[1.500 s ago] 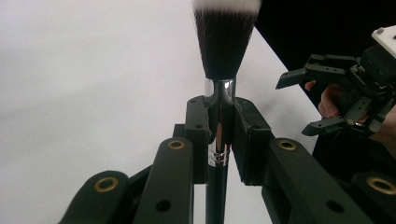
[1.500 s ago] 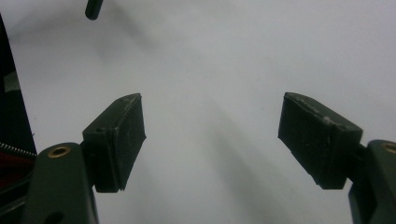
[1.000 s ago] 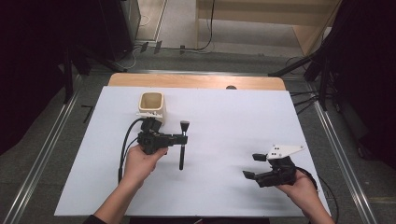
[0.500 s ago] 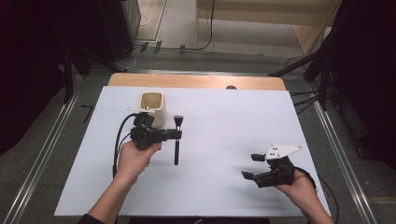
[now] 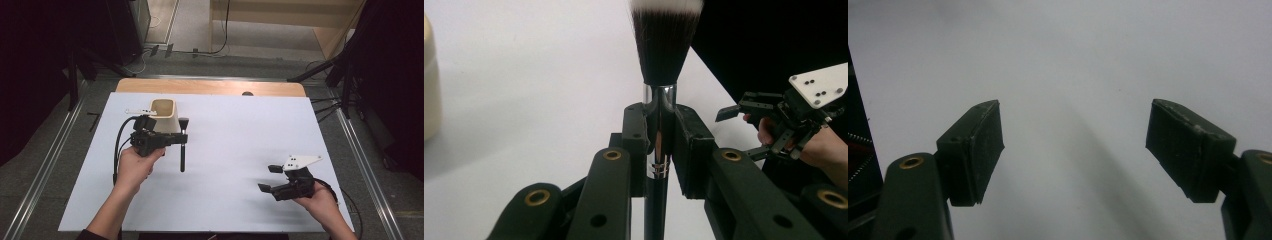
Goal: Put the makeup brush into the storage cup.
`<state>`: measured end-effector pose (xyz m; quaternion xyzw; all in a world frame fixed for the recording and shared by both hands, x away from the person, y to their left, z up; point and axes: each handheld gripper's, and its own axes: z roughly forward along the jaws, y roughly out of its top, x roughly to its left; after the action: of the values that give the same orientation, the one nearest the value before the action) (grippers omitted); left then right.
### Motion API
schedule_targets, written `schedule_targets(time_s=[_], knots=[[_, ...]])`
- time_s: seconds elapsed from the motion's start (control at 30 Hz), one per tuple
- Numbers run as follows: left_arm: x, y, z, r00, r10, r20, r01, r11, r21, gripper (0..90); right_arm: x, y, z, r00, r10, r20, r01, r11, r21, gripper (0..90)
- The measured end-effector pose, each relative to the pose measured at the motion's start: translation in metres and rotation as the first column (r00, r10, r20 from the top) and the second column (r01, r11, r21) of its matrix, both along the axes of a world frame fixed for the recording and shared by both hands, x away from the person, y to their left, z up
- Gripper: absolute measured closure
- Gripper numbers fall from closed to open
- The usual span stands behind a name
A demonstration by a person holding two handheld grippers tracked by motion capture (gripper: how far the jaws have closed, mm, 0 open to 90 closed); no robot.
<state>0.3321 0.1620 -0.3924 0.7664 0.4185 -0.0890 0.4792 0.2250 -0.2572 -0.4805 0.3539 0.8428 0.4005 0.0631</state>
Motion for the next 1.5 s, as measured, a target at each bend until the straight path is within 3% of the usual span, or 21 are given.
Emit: schedule_targets(time_s=[0.2,0.33,0.57,0.8,1.5], knots=[[0.001,0.005,0.005,0.9998,0.012,0.015,-0.012,0.9999,0.008,78.1,0.0,-0.002,0.002,0.9997,-0.013,0.02,0.013,1.0,0.008,23.8],[0.002,0.009,0.01,0.9994,0.013,0.031,-0.014,0.9996,0.024,78.1,0.001,-0.002,0.0,0.9999,-0.016,0.005,0.016,1.0,0.005,23.9],[0.004,0.018,0.014,0.9995,0.028,0.017,-0.028,0.9996,-0.004,78.1,0.001,-0.001,0.0,0.9999,-0.012,-0.002,0.012,1.0,0.001,23.8],[0.009,0.027,0.02,0.9988,0.046,0.014,-0.046,0.9989,-0.007,78.1,-0.001,0.001,0.002,0.9998,-0.008,0.019,0.008,1.0,0.004,23.9],[0.043,0.033,0.047,0.9939,0.105,0.033,-0.105,0.9944,0.004,78.0,-0.001,-0.001,0.001,0.9998,-0.02,0.01,0.02,1.0,0.003,23.9]])
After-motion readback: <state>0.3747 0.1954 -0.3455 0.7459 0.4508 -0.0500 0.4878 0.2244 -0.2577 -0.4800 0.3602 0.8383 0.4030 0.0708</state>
